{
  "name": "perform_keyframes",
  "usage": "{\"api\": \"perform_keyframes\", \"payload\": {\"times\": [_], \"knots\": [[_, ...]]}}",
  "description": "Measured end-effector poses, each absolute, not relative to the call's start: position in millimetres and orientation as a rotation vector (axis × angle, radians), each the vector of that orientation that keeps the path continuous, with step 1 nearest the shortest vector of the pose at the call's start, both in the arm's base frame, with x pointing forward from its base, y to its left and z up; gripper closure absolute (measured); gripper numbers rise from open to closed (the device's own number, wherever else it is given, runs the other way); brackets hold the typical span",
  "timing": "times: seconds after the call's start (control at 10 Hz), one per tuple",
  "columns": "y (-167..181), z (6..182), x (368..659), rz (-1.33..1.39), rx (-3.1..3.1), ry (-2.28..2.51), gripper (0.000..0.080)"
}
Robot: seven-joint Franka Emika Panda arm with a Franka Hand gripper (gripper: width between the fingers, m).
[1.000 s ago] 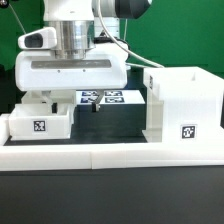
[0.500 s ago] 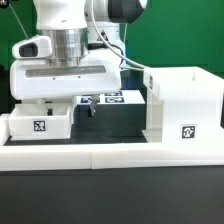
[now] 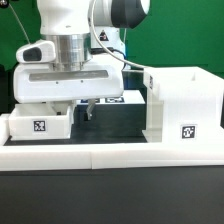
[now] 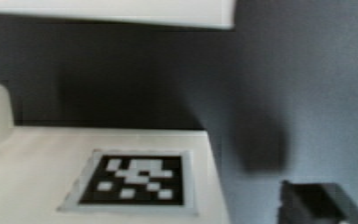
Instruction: Assemble drawer
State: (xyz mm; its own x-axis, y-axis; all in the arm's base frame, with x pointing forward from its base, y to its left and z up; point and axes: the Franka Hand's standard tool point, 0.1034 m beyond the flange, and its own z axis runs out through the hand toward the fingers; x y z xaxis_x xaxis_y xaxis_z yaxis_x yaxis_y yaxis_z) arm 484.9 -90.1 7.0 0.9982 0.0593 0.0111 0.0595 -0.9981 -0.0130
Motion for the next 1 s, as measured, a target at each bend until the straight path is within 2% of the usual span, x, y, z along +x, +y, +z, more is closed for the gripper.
{"api": "perform_keyframes", "payload": {"times": [0.1,0.2,0.3,0.4,1.0], "knots": [[-89.4,6.9,485.0,-0.017,-3.127,-0.095,0.0534],[-89.7,6.9,484.9,-0.017,-3.127,-0.095,0.0670],[-89.9,6.9,484.9,-0.017,-3.127,-0.094,0.0670],[-89.9,6.9,484.9,-0.016,-3.127,-0.095,0.0758],[-90.0,6.9,484.8,-0.016,-3.127,-0.095,0.0758]]}}
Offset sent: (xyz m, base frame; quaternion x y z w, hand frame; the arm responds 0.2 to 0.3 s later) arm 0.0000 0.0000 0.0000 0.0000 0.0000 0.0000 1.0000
